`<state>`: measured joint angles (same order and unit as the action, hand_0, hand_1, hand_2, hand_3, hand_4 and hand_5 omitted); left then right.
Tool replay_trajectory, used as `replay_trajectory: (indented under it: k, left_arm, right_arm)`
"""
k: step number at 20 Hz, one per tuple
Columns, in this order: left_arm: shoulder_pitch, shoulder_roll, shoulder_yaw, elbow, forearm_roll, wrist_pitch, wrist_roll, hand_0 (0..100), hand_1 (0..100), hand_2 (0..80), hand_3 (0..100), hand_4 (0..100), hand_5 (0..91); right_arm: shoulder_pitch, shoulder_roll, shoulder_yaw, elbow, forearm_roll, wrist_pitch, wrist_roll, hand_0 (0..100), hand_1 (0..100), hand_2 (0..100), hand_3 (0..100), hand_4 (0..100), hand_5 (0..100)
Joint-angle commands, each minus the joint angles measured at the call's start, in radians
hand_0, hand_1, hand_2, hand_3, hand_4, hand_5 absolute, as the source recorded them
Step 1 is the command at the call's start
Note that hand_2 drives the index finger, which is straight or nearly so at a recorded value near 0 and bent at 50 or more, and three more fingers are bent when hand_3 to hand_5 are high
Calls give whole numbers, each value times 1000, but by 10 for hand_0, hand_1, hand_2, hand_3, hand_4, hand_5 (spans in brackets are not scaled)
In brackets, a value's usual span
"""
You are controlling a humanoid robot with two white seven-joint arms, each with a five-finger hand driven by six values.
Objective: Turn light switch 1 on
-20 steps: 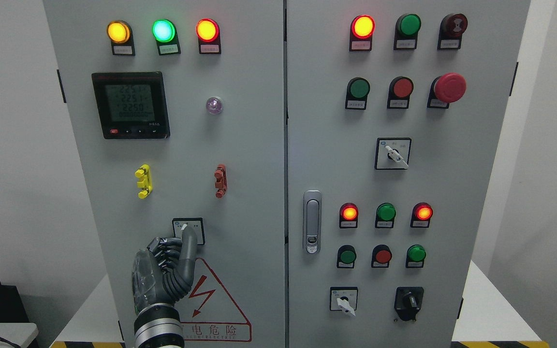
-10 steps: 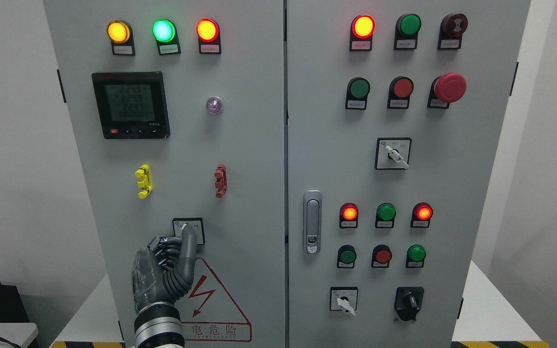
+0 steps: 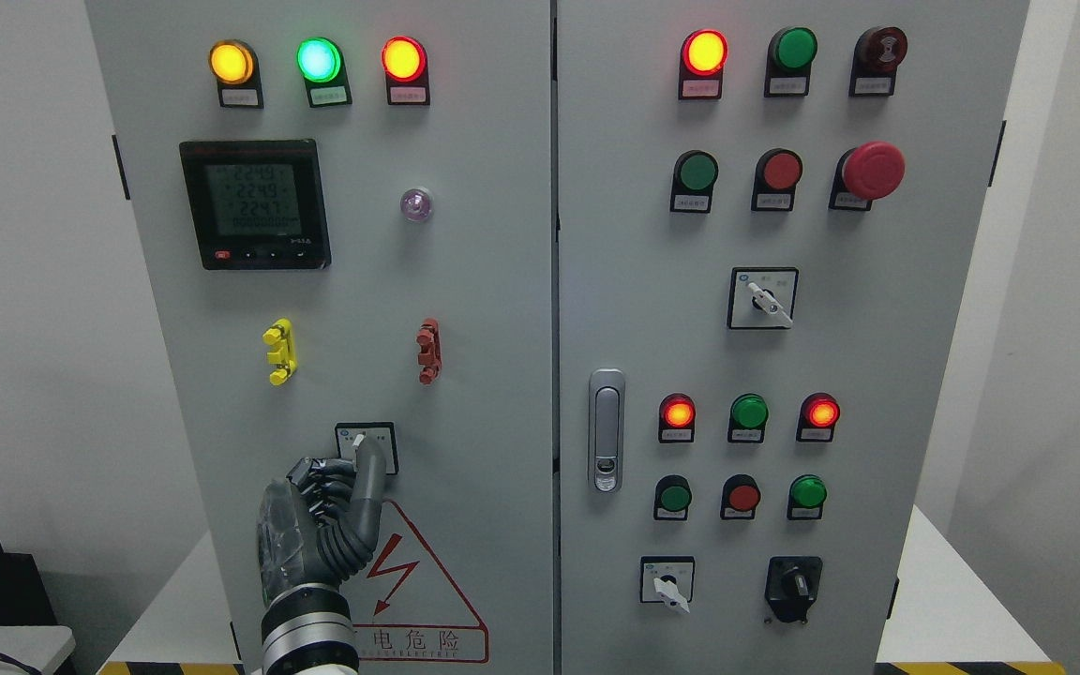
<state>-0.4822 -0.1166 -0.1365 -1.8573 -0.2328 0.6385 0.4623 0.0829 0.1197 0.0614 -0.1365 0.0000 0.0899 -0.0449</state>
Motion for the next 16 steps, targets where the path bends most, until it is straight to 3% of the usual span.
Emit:
replay_trajectory:
  k: [1,16]
  left_arm:
    - [-1,0,-2,0,0,4,-1,304,426,528,815,911,867]
    - [-1,0,-2,0,0,4,-1,356,364,528,820,914,866]
  right_arm:
    - [0,0,0,0,-18,1,0,120,389,0,0,0,0]
    - [0,0,0,0,-17,1,0,120,389,0,0,0,0]
